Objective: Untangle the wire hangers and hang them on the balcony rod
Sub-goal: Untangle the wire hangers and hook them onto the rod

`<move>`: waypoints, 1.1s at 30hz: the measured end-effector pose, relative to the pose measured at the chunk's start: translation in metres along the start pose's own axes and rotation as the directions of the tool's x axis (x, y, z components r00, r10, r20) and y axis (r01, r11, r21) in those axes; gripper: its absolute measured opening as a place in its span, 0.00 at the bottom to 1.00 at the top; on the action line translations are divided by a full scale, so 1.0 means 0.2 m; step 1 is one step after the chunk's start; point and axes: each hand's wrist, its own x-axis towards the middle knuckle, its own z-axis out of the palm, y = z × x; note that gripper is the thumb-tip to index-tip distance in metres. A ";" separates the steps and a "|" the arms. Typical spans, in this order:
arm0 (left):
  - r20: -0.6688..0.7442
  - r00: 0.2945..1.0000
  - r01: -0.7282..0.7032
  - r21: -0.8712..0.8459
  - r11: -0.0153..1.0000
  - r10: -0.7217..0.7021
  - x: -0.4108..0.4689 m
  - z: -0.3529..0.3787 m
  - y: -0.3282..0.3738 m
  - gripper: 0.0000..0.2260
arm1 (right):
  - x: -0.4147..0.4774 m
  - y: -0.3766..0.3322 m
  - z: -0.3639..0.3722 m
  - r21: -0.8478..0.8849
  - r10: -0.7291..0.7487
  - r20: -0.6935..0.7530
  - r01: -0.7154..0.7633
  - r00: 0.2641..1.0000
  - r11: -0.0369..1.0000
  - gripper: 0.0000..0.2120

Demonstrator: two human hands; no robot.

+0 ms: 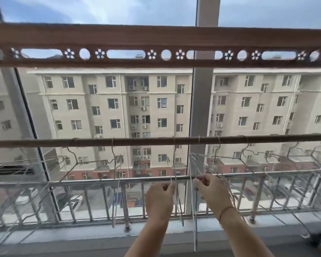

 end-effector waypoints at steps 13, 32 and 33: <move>0.197 0.964 0.239 -0.362 0.901 -0.177 0.07 0.12 0.11 0.09 | 0.10 0.02 -0.06 0.272 0.118 0.035 -0.122 0.992 0.954 0.02; 0.111 0.980 0.197 -0.511 0.837 -0.163 0.10 -0.04 0.04 0.05 | 0.15 0.06 -0.09 0.354 0.073 0.106 -0.106 0.992 0.929 0.03; 0.105 0.980 0.198 -0.507 0.839 -0.168 0.11 -0.04 0.03 0.05 | 0.15 0.06 -0.09 0.354 0.071 0.107 -0.104 0.992 0.929 0.03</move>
